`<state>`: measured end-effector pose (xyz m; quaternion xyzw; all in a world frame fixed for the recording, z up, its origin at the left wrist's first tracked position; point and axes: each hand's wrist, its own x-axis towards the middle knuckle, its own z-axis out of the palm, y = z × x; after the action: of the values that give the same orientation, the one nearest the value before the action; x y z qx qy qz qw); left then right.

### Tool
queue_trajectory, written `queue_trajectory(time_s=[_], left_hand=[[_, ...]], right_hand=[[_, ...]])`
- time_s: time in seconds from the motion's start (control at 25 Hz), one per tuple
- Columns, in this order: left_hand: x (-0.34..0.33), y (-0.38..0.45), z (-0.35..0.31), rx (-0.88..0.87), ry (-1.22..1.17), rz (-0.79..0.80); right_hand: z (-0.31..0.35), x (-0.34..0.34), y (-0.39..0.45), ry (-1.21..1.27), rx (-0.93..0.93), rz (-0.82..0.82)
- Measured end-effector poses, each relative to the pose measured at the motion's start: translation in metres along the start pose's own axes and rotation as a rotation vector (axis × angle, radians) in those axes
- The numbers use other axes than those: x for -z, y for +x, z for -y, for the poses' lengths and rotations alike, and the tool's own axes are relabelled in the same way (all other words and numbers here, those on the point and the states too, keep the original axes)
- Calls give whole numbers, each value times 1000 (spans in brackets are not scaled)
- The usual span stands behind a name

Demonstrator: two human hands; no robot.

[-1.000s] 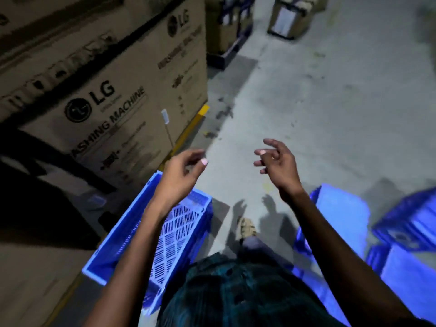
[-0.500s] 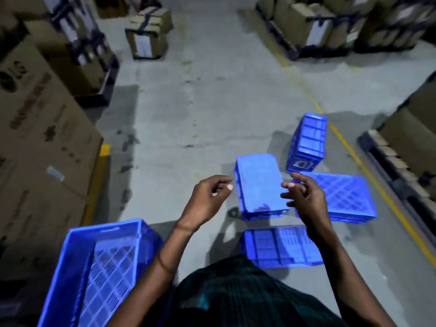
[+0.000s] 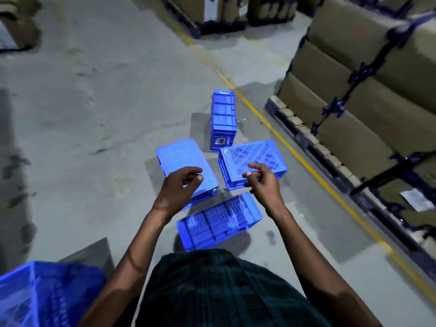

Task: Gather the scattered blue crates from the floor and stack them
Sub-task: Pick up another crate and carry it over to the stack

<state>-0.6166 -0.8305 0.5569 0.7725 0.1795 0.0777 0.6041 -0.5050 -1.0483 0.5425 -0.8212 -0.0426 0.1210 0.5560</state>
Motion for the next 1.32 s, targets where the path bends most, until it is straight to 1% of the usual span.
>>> queue_trajectory(time_s=[0.16, 0.28, 0.4, 0.44, 0.52, 0.68, 0.76, 0.8, 0.92, 1.0, 1.08, 1.12, 1.2, 1.24, 1.28, 1.32], left_hand=[[-18, 24, 20, 15, 120, 154], [-33, 40, 33, 65, 157, 215], [-49, 51, 39, 95, 188, 242], [-55, 56, 41, 111, 182, 223], [-68, 68, 50, 141, 156, 126], [-119, 84, 89, 302, 150, -163], [-152, 88, 114, 381, 109, -268], [-173, 88, 128, 434, 64, -289], [-236, 83, 168, 608, 10, -283], [-271, 85, 197, 692, 8, -290], [-301, 88, 241, 674, 112, -223], [-315, 89, 269, 674, 175, -138], [-332, 92, 325, 668, 405, 70], [-338, 93, 353, 619, 566, 148], [-342, 97, 378, 539, 713, 185], [-343, 100, 398, 478, 805, 227]], right_hand=[[-21, 10, 9, -28, -111, -50], [-33, 19, 10, -17, -149, -86], [-47, 27, 23, -23, -236, -49], [-52, 31, 32, -43, -251, -22], [-67, 39, 61, -120, -242, 80], [-108, 45, 128, -281, -172, 331], [-139, 45, 148, -350, -122, 417], [-153, 44, 155, -408, -102, 483], [-195, 35, 167, -529, -89, 715], [-229, 27, 173, -588, -91, 776], [-275, 16, 181, -647, -87, 783], [-305, 11, 184, -662, -82, 787], [-368, 0, 186, -731, -79, 818], [-397, -5, 186, -785, -76, 827], [-425, -11, 186, -834, -58, 821], [-448, -15, 187, -876, -32, 804]])
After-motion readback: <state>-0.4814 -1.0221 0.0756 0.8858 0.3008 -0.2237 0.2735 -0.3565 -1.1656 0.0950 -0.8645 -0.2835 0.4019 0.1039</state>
